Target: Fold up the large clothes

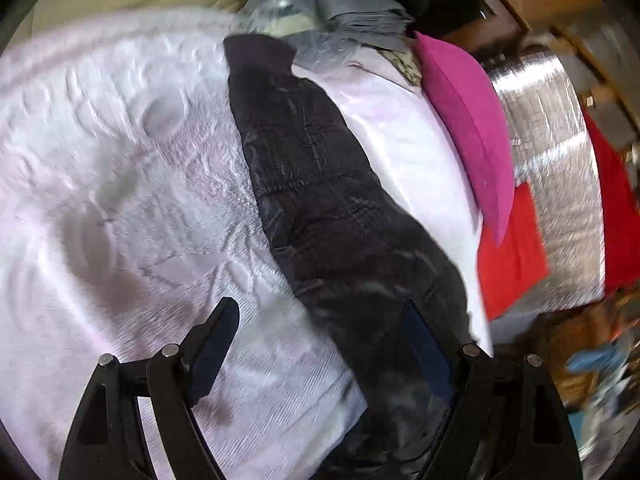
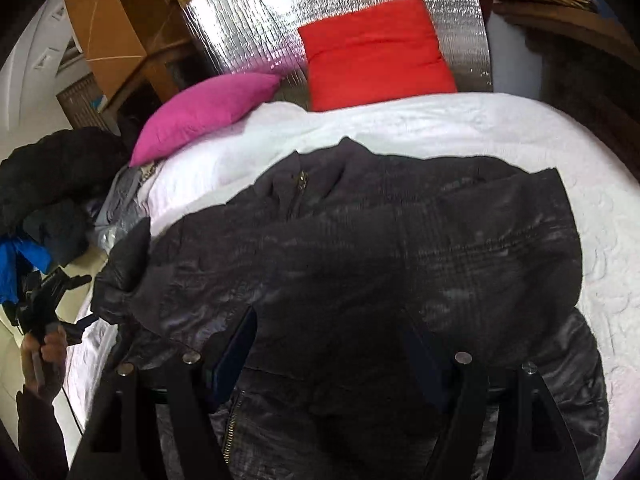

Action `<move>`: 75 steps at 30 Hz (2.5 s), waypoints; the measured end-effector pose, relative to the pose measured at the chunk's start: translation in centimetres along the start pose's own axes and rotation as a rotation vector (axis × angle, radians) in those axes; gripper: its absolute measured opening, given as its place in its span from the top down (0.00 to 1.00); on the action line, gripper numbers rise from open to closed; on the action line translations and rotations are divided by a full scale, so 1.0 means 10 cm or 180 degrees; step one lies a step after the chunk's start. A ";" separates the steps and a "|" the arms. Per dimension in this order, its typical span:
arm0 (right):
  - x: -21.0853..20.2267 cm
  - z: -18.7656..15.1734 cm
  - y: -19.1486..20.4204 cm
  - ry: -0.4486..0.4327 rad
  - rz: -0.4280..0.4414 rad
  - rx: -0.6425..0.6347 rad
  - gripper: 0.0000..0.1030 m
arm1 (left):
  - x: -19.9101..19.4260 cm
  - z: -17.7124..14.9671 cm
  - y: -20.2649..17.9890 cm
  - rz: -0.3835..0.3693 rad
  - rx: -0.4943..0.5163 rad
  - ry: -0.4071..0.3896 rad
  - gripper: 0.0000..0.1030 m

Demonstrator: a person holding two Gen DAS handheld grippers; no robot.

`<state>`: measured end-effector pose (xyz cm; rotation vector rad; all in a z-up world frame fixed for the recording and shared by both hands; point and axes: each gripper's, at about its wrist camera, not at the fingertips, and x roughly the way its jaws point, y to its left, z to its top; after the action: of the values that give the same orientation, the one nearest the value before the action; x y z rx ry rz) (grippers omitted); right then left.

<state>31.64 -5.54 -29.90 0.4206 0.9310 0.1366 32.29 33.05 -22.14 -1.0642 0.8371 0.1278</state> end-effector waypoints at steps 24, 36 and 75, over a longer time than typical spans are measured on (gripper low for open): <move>-0.04 -0.01 -0.35 0.0014 -0.0015 0.0474 0.27 | 0.24 -1.65 -2.01 -0.0371 0.2416 0.0130 0.95; 0.05 -0.01 -0.36 0.0311 0.0230 0.0638 0.27 | 0.54 -1.97 -1.77 -0.0306 0.1862 0.1378 0.23; -0.34 0.07 -0.79 -0.0136 0.0160 0.1179 0.27 | 0.84 -2.88 -3.00 -0.0220 0.3548 0.1029 0.29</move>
<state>29.61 -13.92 -30.18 0.7867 0.9050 -0.0008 36.65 -7.99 -12.31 -0.0496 0.9625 -0.5367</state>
